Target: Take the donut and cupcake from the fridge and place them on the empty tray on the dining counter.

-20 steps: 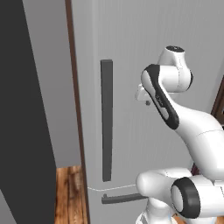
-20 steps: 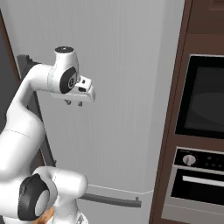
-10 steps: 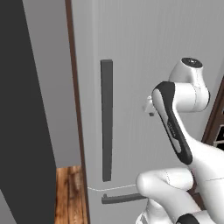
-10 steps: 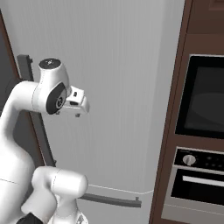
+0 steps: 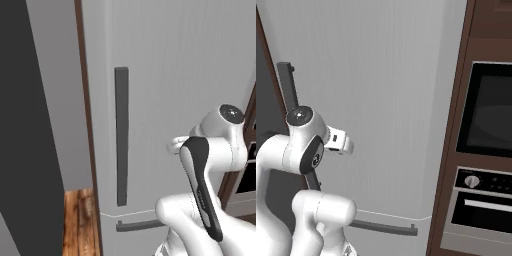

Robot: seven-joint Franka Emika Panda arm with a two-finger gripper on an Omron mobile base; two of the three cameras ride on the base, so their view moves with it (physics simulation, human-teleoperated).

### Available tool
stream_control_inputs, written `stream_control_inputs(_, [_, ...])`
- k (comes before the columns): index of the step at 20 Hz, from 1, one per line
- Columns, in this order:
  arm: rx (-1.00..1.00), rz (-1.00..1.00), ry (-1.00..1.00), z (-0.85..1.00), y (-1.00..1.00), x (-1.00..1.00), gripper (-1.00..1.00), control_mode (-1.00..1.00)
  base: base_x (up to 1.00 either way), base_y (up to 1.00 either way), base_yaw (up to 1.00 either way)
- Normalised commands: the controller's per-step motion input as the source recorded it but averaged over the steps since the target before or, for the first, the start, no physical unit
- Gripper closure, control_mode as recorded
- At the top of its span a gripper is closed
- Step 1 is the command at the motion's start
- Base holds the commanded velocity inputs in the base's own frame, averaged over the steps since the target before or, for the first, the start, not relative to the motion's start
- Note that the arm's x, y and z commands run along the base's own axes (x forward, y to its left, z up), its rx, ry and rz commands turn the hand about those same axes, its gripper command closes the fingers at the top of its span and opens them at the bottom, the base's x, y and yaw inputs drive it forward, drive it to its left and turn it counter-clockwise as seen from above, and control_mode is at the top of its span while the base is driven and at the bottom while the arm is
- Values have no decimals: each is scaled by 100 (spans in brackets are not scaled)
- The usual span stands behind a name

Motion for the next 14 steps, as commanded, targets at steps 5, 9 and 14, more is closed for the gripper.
stream_control_inputs(5, [0,0,0,0,0,0,-100,100,-52,11,0])
stream_control_inputs(9, [0,0,0,0,0,0,-100,100,-34,33,0])
stream_control_inputs(14, [0,0,0,0,0,0,-100,100,-43,53,0])
